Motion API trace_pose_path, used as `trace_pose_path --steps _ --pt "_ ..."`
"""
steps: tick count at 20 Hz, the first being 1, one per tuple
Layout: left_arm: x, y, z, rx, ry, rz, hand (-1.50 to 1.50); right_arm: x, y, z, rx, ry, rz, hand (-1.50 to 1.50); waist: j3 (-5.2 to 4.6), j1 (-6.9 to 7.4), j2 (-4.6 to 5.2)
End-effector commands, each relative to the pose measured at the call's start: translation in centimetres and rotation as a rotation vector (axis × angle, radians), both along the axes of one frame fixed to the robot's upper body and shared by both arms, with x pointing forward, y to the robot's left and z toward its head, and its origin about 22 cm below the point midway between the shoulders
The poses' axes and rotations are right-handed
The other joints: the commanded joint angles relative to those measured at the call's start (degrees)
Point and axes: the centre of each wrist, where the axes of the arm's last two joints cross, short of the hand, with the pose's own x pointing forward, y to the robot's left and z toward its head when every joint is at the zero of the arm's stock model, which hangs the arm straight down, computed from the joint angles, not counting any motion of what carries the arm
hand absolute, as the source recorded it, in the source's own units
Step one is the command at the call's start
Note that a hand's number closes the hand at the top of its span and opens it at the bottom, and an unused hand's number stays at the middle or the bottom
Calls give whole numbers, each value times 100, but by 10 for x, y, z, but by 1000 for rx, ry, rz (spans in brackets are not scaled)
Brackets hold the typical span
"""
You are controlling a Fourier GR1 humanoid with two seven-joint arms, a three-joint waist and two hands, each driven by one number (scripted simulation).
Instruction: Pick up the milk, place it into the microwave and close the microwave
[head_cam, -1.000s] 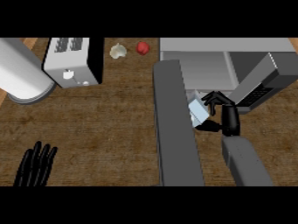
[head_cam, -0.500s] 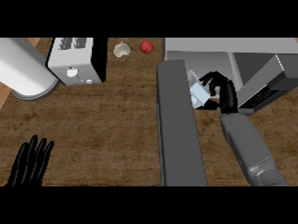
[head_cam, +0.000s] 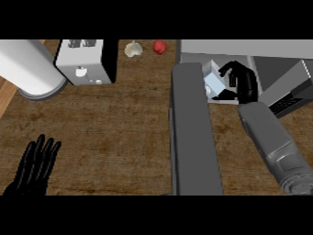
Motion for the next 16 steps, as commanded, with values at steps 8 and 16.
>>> trace_pose_path --steps 8,16 --pt "4 1 0 132 28 2 -150 19 -22 33 -154 -73 -256 150 15 316 146" --pt "11 -14 -8 169 20 -16 -150 15 -17 23 -262 -33 -233 -150 18 357 177"
